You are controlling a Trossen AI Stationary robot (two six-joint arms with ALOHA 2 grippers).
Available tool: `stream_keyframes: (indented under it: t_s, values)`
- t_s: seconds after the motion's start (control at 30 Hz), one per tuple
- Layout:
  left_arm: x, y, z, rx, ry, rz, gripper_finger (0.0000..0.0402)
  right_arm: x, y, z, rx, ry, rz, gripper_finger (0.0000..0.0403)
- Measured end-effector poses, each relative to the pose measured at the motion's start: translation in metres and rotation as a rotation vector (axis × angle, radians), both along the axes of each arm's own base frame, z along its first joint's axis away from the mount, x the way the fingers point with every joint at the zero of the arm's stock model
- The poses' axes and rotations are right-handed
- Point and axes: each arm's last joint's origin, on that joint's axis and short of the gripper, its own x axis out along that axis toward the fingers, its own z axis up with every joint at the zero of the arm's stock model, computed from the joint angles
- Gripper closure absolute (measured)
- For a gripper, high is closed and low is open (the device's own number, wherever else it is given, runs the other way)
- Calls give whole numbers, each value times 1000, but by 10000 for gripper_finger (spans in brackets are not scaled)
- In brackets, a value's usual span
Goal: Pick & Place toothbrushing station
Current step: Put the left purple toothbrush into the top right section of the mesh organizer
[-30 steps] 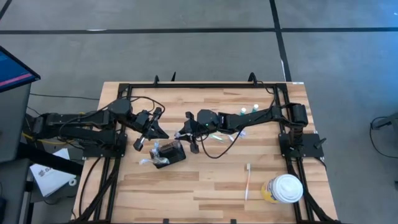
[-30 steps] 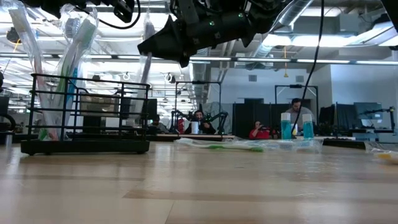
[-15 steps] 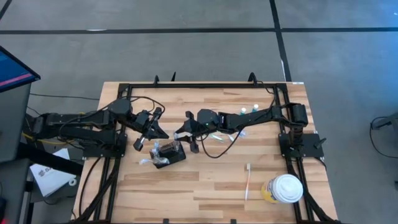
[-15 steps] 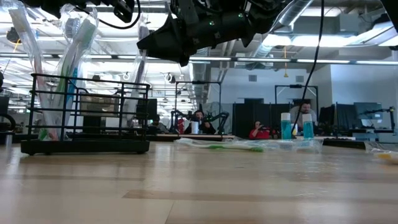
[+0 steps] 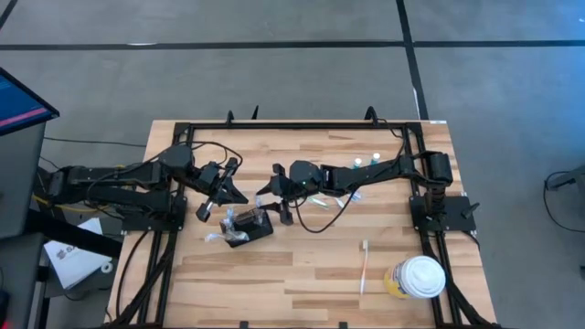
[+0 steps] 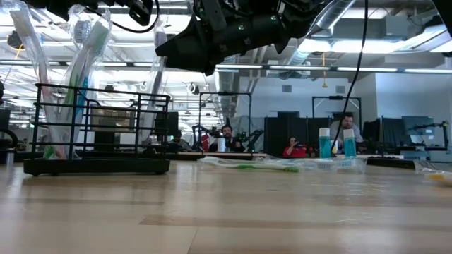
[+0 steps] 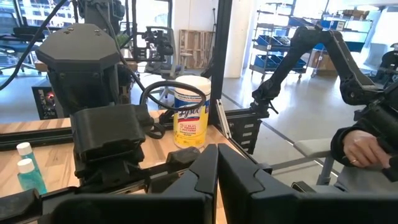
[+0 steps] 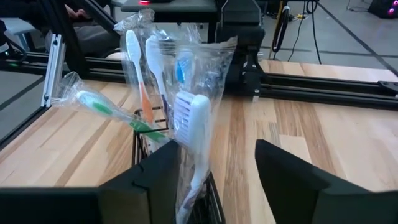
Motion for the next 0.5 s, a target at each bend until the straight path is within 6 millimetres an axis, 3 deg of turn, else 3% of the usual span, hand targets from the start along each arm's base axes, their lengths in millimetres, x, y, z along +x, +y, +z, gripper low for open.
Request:
stream_keyframes:
  t_s: [0.5]
  values:
    - [0, 0, 0, 0, 0, 0, 399, -1, -2, -3, -10, 32, -7, 189]
